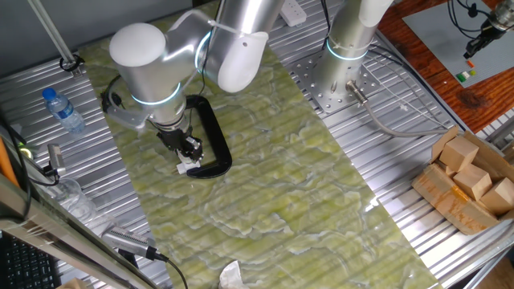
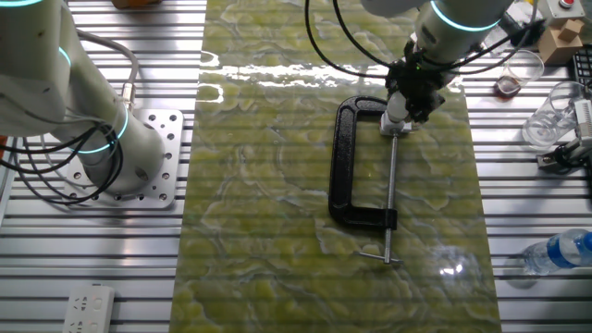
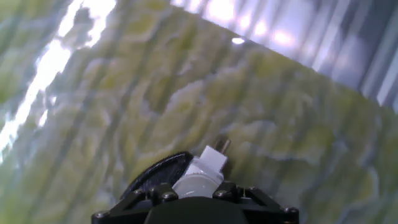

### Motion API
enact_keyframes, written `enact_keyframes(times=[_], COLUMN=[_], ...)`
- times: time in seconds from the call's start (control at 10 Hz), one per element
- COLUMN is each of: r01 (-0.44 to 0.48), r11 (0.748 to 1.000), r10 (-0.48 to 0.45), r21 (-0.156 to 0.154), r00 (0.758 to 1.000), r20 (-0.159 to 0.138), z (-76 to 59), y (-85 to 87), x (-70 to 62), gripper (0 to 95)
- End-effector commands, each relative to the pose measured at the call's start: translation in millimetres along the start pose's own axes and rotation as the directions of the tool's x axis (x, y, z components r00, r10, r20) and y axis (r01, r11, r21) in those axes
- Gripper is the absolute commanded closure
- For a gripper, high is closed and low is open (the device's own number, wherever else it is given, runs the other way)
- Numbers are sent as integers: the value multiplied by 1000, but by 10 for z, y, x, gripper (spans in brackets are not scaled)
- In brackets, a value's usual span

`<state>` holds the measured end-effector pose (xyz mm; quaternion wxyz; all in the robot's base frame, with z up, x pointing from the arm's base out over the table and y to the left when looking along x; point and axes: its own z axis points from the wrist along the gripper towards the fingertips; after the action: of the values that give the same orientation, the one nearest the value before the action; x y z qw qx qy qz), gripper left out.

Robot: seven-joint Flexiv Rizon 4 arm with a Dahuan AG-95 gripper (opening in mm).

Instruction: Take out the light bulb by rotating it

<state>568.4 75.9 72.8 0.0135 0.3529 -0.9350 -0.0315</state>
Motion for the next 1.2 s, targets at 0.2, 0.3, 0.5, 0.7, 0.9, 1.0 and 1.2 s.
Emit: enact_keyframes(times=[0.2, 0.3, 0.5, 0.7, 0.9, 1.0, 1.2], r01=[454, 474, 511, 546, 585, 600, 624], r11=[891, 881, 859, 838, 811, 799, 781], r10=[-455, -474, -511, -546, -585, -601, -624], r21=[-15, -19, -17, -17, -19, -20, -19], r00=[890, 880, 859, 837, 811, 799, 780], r20=[-19, -17, -22, -23, -19, -20, -35], z=[-24, -24, -32, -32, -34, -39, -67], y=[2, 3, 3, 3, 3, 4, 6], x=[-7, -7, -9, -10, -10, -10, -13], gripper=[950, 950, 950, 950, 950, 950, 950])
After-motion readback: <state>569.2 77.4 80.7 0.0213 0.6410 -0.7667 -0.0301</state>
